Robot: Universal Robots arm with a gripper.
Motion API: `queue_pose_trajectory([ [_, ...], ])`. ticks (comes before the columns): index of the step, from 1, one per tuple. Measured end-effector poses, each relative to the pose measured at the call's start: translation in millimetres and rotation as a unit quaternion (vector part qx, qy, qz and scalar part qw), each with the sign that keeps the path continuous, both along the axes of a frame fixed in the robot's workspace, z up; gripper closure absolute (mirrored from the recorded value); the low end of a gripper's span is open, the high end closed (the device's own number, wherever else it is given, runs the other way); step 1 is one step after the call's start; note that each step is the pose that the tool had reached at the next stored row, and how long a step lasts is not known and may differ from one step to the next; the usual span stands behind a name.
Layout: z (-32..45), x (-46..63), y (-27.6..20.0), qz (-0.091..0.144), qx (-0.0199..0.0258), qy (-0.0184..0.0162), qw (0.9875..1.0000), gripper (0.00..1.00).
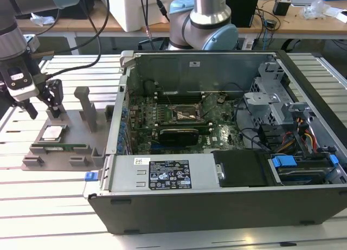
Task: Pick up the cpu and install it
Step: 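Pick up the cpu and move it towards the insertion slot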
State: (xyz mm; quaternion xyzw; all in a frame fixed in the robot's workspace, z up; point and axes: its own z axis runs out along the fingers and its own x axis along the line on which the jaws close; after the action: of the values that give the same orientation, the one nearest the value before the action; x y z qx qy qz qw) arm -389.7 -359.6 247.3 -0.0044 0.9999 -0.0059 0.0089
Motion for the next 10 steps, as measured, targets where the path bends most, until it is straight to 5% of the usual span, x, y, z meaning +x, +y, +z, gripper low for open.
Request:
queue_pose_trajectory([
  [10, -14.2, 0.0, 0.0, 0.000, -0.0001, 0.0001, 1.0000, 0.40],
])
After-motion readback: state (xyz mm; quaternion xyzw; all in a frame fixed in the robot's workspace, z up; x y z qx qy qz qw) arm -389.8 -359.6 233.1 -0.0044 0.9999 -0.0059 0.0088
